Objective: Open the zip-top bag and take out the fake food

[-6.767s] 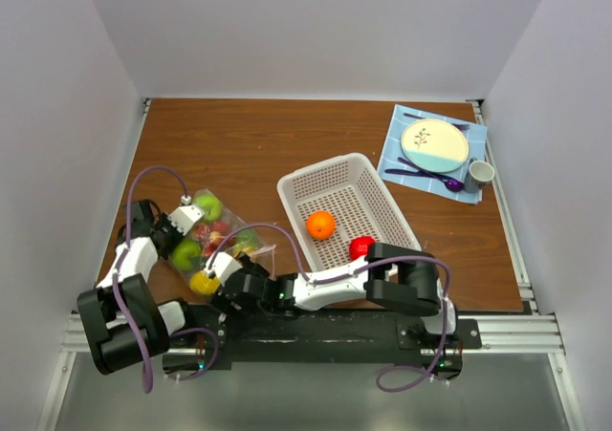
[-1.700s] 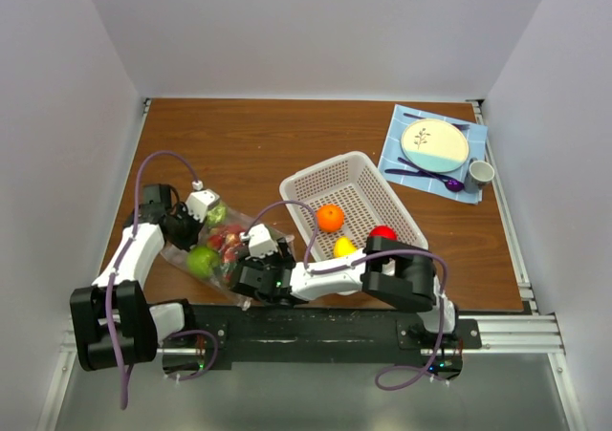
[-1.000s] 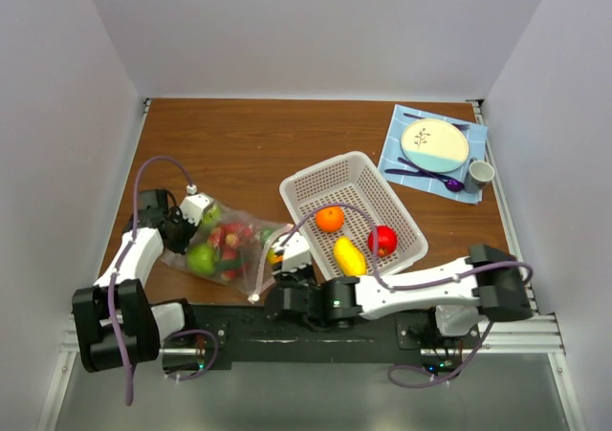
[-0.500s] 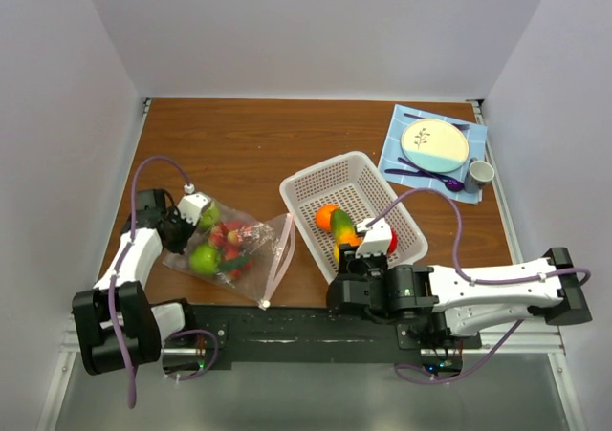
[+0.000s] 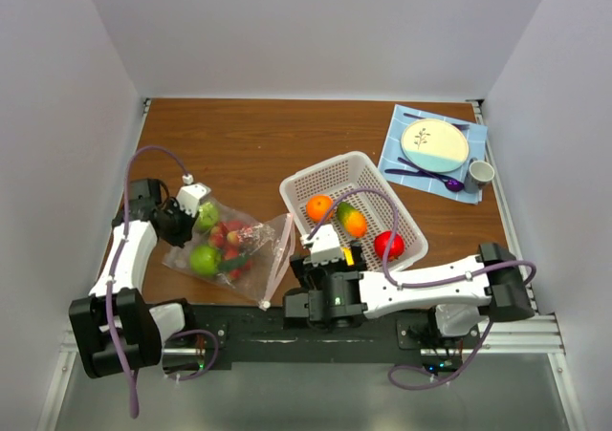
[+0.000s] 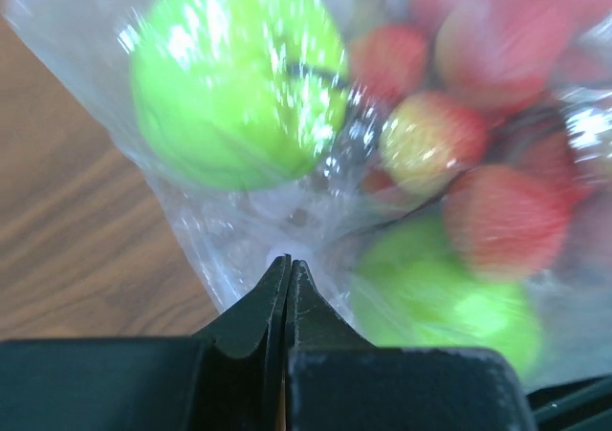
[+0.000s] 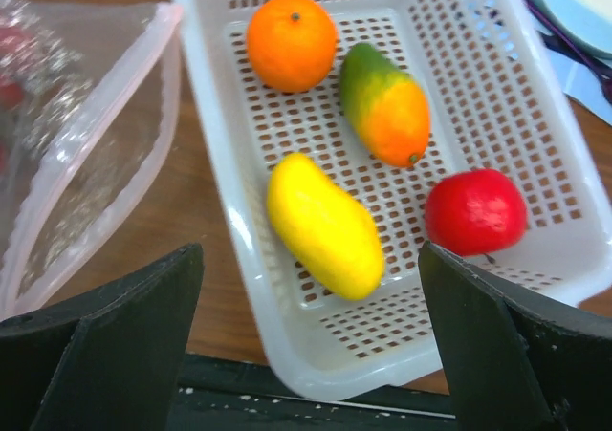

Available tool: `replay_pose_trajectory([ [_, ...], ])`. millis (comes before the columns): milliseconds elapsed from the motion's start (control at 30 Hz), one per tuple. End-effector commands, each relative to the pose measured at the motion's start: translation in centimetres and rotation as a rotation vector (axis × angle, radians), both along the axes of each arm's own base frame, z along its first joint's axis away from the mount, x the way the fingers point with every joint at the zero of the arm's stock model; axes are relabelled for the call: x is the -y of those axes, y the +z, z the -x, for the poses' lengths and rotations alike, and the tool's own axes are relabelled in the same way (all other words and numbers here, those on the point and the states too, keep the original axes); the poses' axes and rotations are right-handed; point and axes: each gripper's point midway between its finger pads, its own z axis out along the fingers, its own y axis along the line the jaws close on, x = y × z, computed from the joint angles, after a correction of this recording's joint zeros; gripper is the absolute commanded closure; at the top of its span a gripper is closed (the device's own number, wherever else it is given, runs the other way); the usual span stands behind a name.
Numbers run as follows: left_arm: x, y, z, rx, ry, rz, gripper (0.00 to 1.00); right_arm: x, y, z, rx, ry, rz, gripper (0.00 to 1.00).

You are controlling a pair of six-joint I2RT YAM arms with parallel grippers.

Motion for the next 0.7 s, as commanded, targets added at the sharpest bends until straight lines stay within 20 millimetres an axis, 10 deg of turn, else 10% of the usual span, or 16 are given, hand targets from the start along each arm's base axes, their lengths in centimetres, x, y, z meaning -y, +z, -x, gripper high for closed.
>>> replay_pose_trajectory([
  [0,1.4,1.9,-0.1,0.009,-0.024,0.084,1.0,-2.8,-1.6,0.6,0.013,0.113,-0.036,0.02],
  [233,0.9,2.3,0.5,0.008,-0.01,0.053,1.0,-8.2,-3.1,0.7,0.037,0.239,-0.108,0.23],
  [667,-0.3,-0.6,0.2,-0.086,-0.034,0.002,1.0,-11.4,-7.3,-5.1,0.005,0.26,0.014,0.25],
])
